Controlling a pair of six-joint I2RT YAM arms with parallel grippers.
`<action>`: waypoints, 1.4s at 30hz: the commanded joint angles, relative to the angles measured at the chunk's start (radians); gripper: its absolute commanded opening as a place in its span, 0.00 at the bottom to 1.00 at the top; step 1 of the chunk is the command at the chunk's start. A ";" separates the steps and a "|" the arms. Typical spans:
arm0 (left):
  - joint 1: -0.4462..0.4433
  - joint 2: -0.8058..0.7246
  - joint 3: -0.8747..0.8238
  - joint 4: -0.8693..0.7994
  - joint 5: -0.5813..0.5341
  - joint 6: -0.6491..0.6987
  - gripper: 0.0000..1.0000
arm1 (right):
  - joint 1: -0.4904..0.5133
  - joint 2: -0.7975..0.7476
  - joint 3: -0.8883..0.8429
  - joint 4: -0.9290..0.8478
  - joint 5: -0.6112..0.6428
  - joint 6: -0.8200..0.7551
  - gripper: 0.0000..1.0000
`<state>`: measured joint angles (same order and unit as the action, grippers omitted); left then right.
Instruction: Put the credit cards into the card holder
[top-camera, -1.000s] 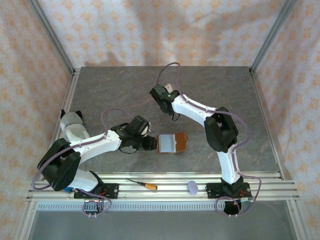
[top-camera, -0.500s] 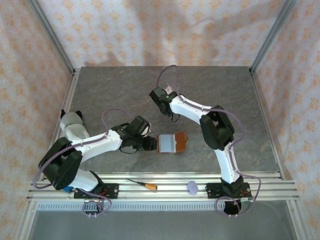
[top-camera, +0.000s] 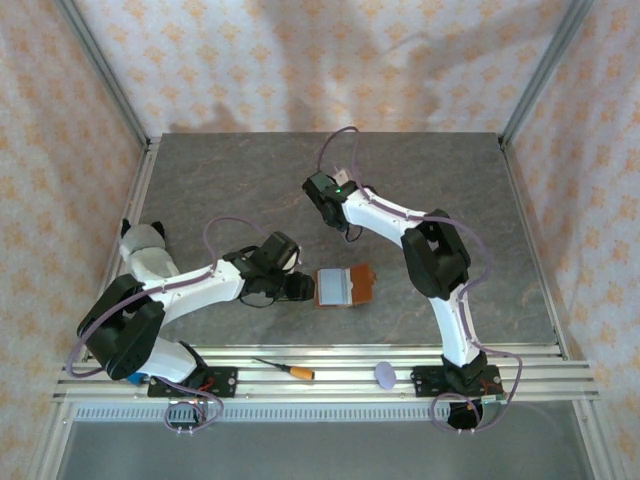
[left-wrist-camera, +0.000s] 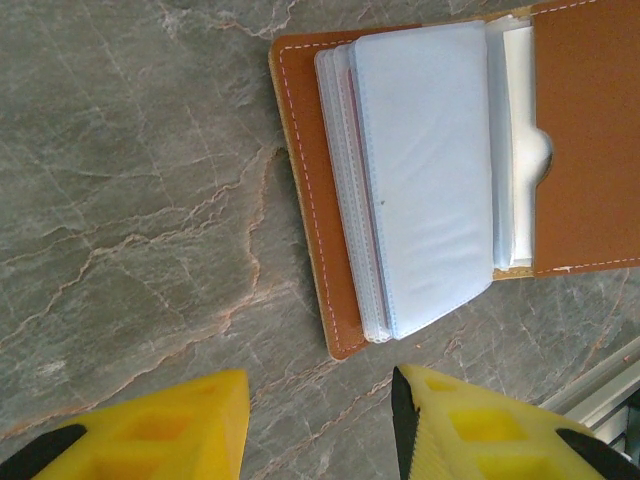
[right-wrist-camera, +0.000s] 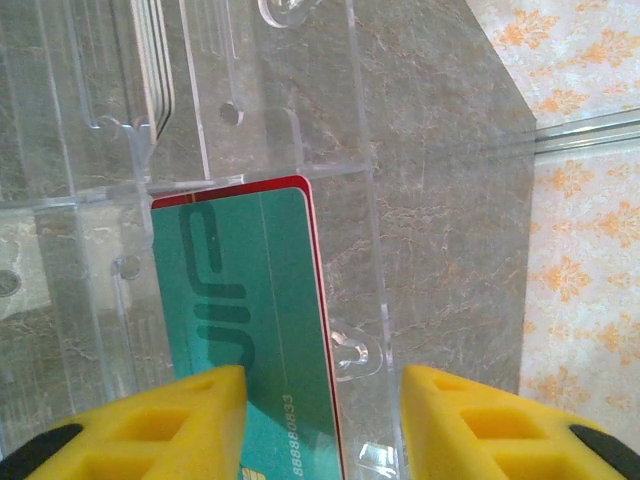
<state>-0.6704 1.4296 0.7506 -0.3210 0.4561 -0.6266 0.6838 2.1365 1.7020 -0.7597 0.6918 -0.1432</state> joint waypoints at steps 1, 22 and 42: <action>0.000 0.014 0.003 0.017 -0.004 0.019 0.43 | -0.001 -0.032 0.012 -0.003 0.051 0.003 0.43; -0.001 0.020 0.015 -0.006 -0.005 0.030 0.43 | 0.002 -0.062 -0.005 0.024 0.074 -0.019 0.35; -0.001 0.035 0.021 -0.015 -0.008 0.037 0.43 | 0.003 -0.055 0.008 0.004 0.065 -0.025 0.14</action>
<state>-0.6704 1.4559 0.7509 -0.3229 0.4595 -0.6170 0.6846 2.1178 1.7020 -0.7406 0.7193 -0.1703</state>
